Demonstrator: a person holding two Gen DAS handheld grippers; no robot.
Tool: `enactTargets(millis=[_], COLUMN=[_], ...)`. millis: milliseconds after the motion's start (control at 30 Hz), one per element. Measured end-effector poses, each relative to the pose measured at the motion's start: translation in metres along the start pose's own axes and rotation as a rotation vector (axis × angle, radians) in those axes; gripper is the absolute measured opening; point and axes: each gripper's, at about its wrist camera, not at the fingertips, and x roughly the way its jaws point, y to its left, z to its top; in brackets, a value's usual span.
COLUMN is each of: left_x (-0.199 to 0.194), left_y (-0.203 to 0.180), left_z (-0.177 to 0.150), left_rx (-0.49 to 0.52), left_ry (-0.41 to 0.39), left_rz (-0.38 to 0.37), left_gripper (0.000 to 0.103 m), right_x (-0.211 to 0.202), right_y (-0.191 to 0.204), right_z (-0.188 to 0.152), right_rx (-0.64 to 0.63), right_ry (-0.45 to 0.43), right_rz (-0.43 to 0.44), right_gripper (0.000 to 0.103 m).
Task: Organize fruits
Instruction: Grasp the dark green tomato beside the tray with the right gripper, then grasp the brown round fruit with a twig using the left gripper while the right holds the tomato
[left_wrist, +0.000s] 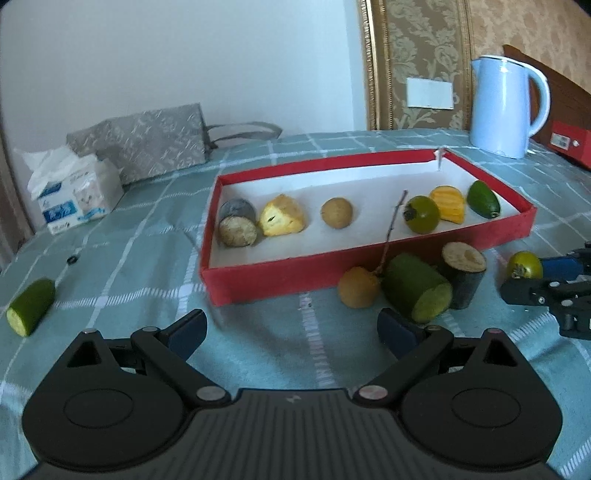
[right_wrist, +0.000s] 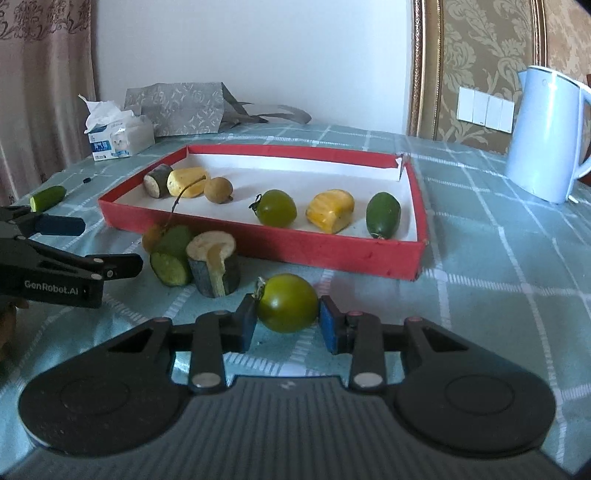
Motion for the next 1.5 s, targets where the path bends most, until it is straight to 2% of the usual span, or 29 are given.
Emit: enactTargets(millis=[233,367,433,567,700,967,1033,1067,1100,1233,1367,1500], left_x=[0.013,0.018,0.018,0.012,0.010,0.020,0.019,0.019,0.019,0.017,0.017,0.013], left_y=[-0.009,-0.006,-0.006,-0.012,-0.022,-0.010,-0.010,-0.010,-0.012,-0.021,-0.018,-0.017], left_z=[0.009,0.012,0.012,0.009,0.007,0.014,0.014,0.014,0.015,0.013,0.014,0.011], left_rx=[0.117,0.115,0.118,0.150,0.196,0.098,0.084,0.079,0.081,0.123,0.093,0.058], left_ry=[-0.012,-0.005,-0.009,-0.022,-0.044,-0.007,-0.002,0.002,0.004,-0.014,-0.005,-0.001], left_rz=[-0.007,-0.011,-0.023,-0.080,-0.061,-0.125,-0.135,-0.156,-0.163,-0.143,-0.147,-0.106], left_gripper=[0.099,0.099,0.093,0.056,0.054,0.053,0.045,0.033,0.030,0.026,0.025,0.025], right_x=[0.000,0.001,0.000,0.001,0.001,0.001,0.001,0.001,0.001,0.001,0.001,0.001], right_y=[0.001,0.003,0.003,0.005,0.005,0.005,0.005,0.005,0.006,0.005,0.005,0.005], right_z=[0.000,0.000,0.000,-0.001,-0.001,-0.001,-0.001,-0.001,-0.001,-0.001,-0.001,-0.001], right_rx=[-0.002,-0.009,-0.011,-0.014,-0.017,-0.016,-0.017,-0.016,-0.017,-0.017,-0.016,-0.015], right_ry=[0.002,0.007,0.007,0.007,0.008,0.007,0.007,0.007,0.007,0.007,0.007,0.007], right_rz=[-0.001,-0.006,-0.008,-0.011,-0.012,-0.012,-0.012,-0.012,-0.012,-0.012,-0.012,-0.011], right_gripper=[0.034,0.035,0.035,0.035,0.035,0.035,0.035,0.035,0.035,0.035,0.035,0.035])
